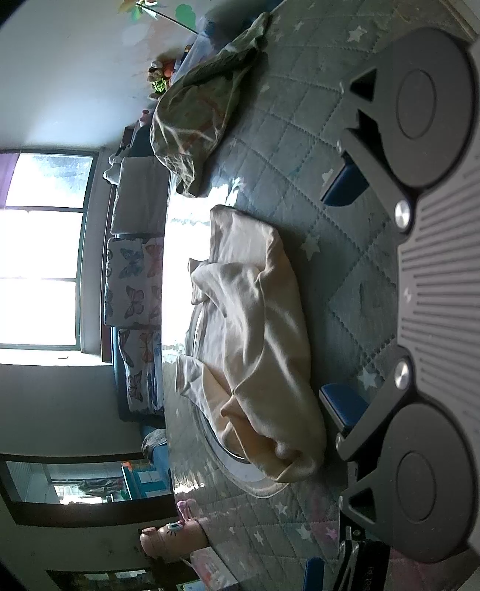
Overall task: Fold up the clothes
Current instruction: 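Approach the crumpled cream sweatshirt with both grippers open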
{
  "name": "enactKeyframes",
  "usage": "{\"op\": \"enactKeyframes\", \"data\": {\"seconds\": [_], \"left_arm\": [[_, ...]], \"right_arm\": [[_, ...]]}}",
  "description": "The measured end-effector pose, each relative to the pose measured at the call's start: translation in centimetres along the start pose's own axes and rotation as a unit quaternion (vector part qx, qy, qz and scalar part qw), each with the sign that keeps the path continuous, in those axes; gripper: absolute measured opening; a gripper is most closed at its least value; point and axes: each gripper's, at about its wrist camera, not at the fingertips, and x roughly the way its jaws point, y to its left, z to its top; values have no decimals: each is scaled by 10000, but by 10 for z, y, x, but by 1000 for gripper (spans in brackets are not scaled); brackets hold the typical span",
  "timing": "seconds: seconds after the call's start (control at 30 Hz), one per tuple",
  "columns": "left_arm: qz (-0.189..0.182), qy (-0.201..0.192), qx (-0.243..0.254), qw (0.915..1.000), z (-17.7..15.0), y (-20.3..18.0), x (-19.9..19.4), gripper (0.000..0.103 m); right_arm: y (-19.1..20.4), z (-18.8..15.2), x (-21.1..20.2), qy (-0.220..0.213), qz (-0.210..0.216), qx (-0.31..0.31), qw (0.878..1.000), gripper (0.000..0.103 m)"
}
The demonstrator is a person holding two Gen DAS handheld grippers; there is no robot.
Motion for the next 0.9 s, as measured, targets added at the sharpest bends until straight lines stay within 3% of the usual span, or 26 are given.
{"op": "enactKeyframes", "data": {"seconds": [0.9], "left_arm": [[-240, 225, -23, 9995, 22, 1, 24, 103]], "right_arm": [[5, 12, 25, 318, 55, 6, 9995, 103]]}}
